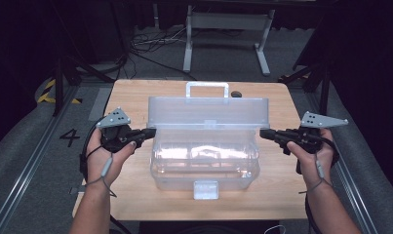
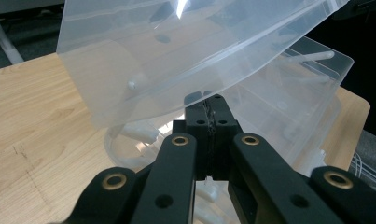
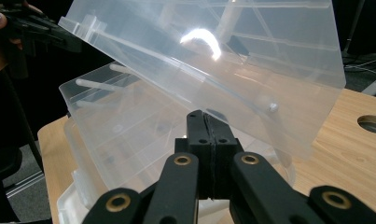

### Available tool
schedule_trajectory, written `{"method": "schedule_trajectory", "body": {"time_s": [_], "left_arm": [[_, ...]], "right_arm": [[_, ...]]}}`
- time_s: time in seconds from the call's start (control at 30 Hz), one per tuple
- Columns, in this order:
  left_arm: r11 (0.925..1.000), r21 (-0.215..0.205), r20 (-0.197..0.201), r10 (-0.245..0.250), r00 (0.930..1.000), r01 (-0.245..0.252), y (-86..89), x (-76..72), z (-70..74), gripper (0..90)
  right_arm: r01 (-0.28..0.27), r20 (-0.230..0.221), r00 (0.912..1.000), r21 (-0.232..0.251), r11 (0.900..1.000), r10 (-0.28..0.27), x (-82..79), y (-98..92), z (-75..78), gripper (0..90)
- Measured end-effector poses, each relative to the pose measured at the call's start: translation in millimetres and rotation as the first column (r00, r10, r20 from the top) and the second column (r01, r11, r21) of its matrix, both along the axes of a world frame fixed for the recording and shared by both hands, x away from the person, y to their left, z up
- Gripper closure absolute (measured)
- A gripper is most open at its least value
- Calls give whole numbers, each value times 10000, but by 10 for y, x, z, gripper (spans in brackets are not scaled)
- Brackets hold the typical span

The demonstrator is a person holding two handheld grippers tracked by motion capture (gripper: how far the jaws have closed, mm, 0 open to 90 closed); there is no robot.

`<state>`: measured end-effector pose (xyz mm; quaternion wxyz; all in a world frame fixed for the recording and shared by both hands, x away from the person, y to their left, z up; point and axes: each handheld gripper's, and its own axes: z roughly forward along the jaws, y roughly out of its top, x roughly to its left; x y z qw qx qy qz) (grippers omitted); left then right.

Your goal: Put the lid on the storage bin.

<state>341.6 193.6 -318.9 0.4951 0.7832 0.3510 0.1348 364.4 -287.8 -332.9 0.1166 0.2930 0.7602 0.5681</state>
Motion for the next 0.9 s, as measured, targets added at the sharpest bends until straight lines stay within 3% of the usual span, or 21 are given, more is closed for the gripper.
{"method": "schedule_trajectory", "body": {"time_s": [0.63,0.9], "left_arm": [[9988,158,-403,-450,9982,456,39,-6,-44,895],[9972,325,-765,-643,9950,669,52,-36,-78,890]], "right_arm": [[-235,-307,9993,-473,9986,221,-63,2,-6,900],[-468,-630,9971,-754,9961,421,-84,10,-28,900]]}}
